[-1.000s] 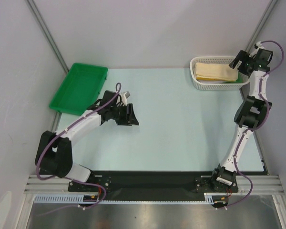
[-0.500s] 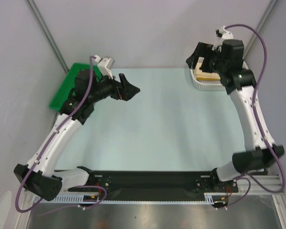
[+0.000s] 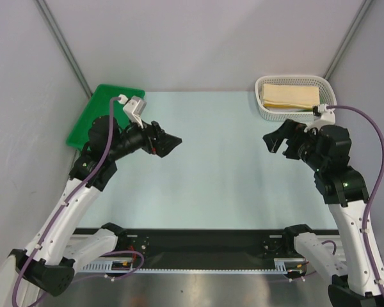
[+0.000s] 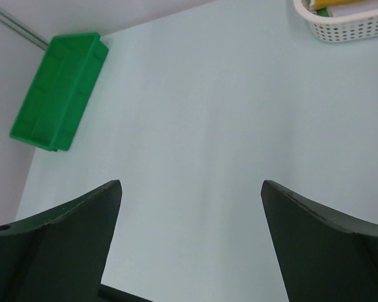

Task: Fold and stack the towels
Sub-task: Neatly place the folded towel into the bin

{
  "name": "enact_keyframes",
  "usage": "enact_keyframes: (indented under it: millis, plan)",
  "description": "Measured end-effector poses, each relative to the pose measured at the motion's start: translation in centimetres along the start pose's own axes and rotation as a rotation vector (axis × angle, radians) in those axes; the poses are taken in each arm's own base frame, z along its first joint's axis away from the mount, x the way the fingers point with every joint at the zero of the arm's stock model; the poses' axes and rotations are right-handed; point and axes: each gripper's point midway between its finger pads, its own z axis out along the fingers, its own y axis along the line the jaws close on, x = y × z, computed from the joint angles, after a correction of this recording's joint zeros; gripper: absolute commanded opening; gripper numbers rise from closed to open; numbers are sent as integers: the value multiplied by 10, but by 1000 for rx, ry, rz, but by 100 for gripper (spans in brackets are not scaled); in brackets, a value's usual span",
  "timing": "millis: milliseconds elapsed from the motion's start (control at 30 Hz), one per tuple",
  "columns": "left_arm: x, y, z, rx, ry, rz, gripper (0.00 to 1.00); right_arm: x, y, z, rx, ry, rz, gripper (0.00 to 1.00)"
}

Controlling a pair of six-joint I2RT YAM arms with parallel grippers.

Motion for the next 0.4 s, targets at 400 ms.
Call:
enact_keyframes:
  millis: [400]
  plan:
    - [8,-8,-21,2,-20,11,100,8,-8,-22,26,-14,-52,100]
